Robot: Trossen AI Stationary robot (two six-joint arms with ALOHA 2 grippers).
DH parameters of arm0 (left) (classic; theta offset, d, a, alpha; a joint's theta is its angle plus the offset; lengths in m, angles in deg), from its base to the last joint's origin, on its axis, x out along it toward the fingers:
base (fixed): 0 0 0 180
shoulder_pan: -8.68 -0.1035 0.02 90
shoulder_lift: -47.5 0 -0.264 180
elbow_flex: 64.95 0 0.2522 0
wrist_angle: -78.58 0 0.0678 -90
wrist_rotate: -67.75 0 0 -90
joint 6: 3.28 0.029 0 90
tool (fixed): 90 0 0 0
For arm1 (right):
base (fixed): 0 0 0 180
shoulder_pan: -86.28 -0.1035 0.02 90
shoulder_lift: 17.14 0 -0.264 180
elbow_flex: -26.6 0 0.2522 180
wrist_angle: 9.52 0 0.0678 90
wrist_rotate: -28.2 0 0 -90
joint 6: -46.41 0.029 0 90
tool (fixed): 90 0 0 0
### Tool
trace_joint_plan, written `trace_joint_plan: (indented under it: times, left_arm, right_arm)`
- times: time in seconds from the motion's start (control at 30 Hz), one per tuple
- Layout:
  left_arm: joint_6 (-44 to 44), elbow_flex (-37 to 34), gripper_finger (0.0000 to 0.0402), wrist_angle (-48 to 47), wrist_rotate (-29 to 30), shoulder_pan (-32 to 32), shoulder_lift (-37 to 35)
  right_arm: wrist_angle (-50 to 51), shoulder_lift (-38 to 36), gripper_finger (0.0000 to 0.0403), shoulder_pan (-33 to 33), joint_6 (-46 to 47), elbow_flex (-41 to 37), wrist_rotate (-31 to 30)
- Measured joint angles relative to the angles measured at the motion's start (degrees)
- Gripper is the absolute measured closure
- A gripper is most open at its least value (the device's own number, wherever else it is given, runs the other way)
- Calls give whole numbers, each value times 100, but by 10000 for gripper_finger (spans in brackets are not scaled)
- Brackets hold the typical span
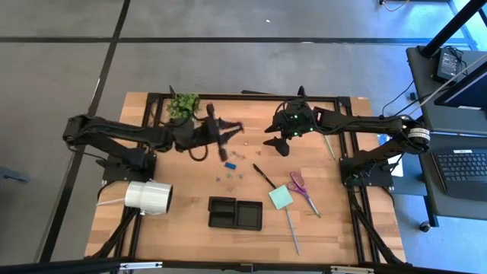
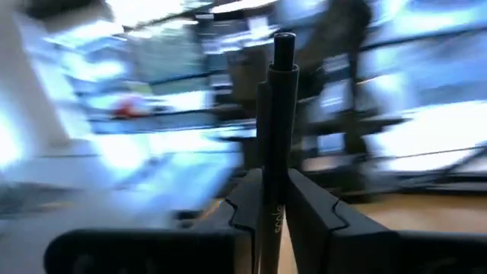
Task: Pick and place office supplies into organizer
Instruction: Put the top pen into the desk organizer
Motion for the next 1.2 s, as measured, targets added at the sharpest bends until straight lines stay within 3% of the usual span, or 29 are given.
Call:
trace_joint_plan:
  times: [0.13, 0.33, 0.67, 0.9, 1.2]
  left_arm:
    - [-651, 1, 362, -843, -1472, 41, -412]
    - [-1027, 1, 364, -1274, -2490, 501, -381]
    - [-1660, -3, 361, -1451, -2065, 1412, 194]
    - [-1815, -3, 360, -1547, -2053, 1630, 446]
    - [-1631, -3, 362, -1698, -1905, 1832, 798]
  right_arm:
    - [-164, 4, 128, 0, -189, 0, -4]
    - [-621, 4, 128, 2, -296, 0, -4]
    - [-681, 4, 128, -2, -45, 0, -4]
    - [-839, 68, 128, -2, 62, -4, -366]
    - [-700, 77, 127, -39, 747, -11, -395]
